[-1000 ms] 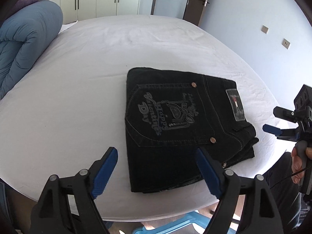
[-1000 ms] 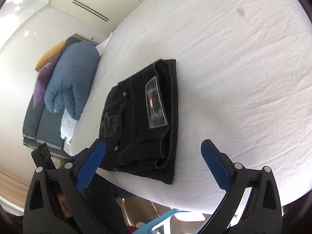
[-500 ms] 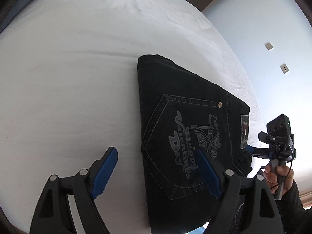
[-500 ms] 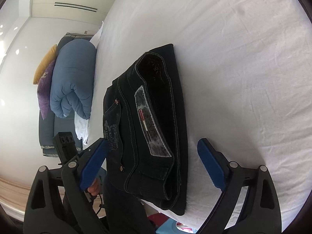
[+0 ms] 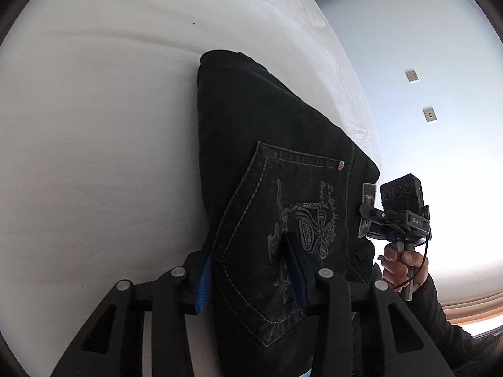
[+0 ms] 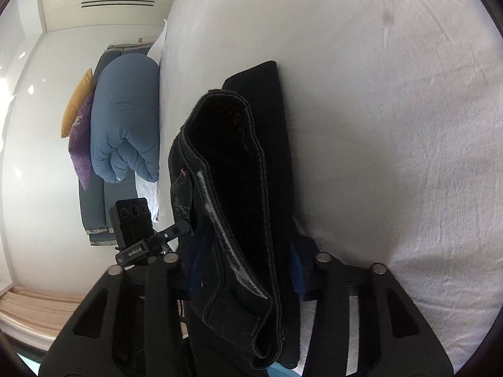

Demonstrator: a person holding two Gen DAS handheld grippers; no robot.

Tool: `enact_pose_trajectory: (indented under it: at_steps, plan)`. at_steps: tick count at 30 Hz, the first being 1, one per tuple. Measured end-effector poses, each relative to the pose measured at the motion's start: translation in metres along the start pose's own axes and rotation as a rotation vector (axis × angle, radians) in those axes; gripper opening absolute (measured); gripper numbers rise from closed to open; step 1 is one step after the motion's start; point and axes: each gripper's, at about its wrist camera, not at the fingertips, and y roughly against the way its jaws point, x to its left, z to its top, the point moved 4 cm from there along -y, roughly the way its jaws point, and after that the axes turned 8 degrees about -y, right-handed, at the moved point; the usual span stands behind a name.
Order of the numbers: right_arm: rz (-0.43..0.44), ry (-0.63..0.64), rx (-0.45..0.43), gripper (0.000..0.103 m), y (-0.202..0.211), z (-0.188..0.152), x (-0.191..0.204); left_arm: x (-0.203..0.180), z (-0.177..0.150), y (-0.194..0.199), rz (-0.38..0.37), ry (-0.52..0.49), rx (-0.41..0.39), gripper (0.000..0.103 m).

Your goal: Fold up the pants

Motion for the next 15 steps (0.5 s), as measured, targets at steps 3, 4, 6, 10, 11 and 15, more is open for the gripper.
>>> enact_pose_trajectory:
  at_steps: [3,4,6,10,11,15]
  plan:
    - [-0.005,0.009,0.002,0.024,-0.006,0.001,0.000,-0.007,0.000,0.002,-0.016,-0.009,0.003,0.026]
    - [-0.009,0.013,0.002,0.023,-0.006,0.002,0.001,-0.010,0.001,0.002,-0.016,-0.016,-0.002,0.022]
    - [-0.012,0.023,-0.007,0.019,-0.005,0.003,0.002,-0.016,0.001,0.006,-0.003,-0.020,-0.020,0.019]
    - [-0.004,0.056,-0.026,0.017,0.001,0.002,0.010,-0.017,0.000,0.008,-0.025,0.006,-0.075,0.017]
    - [-0.001,0.061,-0.028,0.016,0.005,0.001,0.010,-0.016,0.001,0.011,-0.036,0.010,-0.086,0.016]
    - [0.017,0.092,-0.055,0.016,0.022,0.008,0.023,-0.016,0.013,0.021,-0.066,0.000,-0.115,0.016]
